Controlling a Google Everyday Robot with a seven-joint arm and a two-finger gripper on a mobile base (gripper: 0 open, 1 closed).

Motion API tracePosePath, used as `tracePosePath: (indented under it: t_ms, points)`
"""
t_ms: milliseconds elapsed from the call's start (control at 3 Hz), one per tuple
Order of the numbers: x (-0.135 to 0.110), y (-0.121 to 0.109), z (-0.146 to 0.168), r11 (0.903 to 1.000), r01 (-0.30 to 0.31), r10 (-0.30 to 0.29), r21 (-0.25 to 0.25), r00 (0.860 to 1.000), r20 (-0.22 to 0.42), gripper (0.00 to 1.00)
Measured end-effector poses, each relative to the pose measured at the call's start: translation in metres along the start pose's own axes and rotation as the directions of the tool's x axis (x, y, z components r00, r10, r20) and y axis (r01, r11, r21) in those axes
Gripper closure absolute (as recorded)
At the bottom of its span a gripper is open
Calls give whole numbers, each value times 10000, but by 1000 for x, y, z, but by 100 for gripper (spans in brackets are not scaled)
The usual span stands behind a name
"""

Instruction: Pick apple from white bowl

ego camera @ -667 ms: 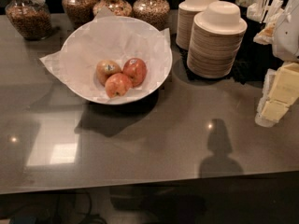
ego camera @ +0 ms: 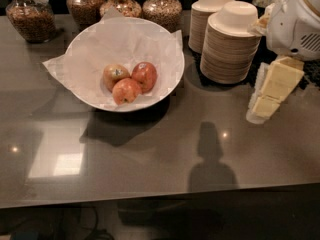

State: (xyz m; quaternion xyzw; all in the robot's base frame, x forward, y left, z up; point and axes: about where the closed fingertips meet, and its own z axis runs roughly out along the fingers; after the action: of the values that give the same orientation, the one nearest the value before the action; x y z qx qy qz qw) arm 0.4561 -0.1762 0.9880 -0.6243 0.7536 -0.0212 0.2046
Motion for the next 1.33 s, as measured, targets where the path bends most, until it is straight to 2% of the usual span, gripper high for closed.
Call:
tracePosePath:
  t_ms: [333,667,1000,1333]
  points:
    - [-59,-5,3,9948,1020,-1018,41,9875,1200,0]
    - [-59,-6,3,9949,1007,-1005,49,9875,1216,0]
    - [-85,-12,8,9930,1145,-1179,287,9732,1976,0]
    - [-138,-21,11,9824,1752,-1867,650,9353,3006,0]
